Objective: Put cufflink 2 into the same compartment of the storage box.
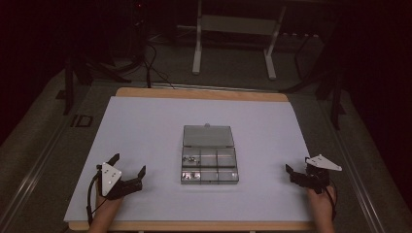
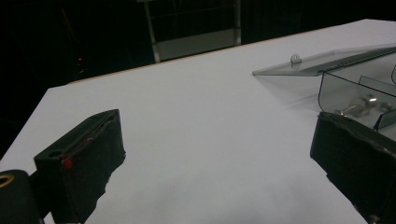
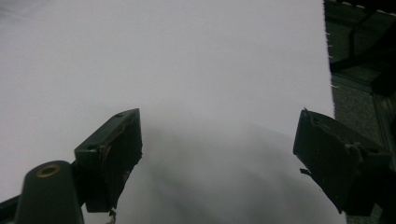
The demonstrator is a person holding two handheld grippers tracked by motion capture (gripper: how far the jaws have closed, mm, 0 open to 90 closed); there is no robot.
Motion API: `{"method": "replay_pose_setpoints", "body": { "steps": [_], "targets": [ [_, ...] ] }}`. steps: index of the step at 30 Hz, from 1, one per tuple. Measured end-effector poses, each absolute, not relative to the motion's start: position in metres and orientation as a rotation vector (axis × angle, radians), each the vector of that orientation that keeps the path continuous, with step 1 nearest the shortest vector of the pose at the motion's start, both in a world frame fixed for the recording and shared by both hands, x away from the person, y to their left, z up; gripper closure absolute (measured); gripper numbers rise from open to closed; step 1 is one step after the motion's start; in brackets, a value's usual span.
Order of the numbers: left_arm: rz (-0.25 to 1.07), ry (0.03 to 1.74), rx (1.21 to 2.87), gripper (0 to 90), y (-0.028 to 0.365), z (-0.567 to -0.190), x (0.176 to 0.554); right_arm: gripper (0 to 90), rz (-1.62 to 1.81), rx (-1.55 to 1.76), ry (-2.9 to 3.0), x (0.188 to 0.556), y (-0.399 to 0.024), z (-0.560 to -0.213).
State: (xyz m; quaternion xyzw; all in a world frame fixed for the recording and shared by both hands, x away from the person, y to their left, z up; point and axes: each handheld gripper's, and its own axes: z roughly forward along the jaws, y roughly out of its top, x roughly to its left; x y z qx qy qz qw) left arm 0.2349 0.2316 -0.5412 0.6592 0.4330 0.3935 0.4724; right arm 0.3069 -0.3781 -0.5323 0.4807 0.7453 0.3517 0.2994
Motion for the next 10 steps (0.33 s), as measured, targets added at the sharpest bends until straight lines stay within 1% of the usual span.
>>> {"method": "replay_pose_setpoints", "body": {
  "steps": [10],
  "targets": [
    [0.966, 1.059, 1.612, 3.8, 0.2312, -0.5413, 0.2347, 15.2, 0.963, 1.286, 1.943, 0.3049, -0.3811, -0.532]
  ]
}}
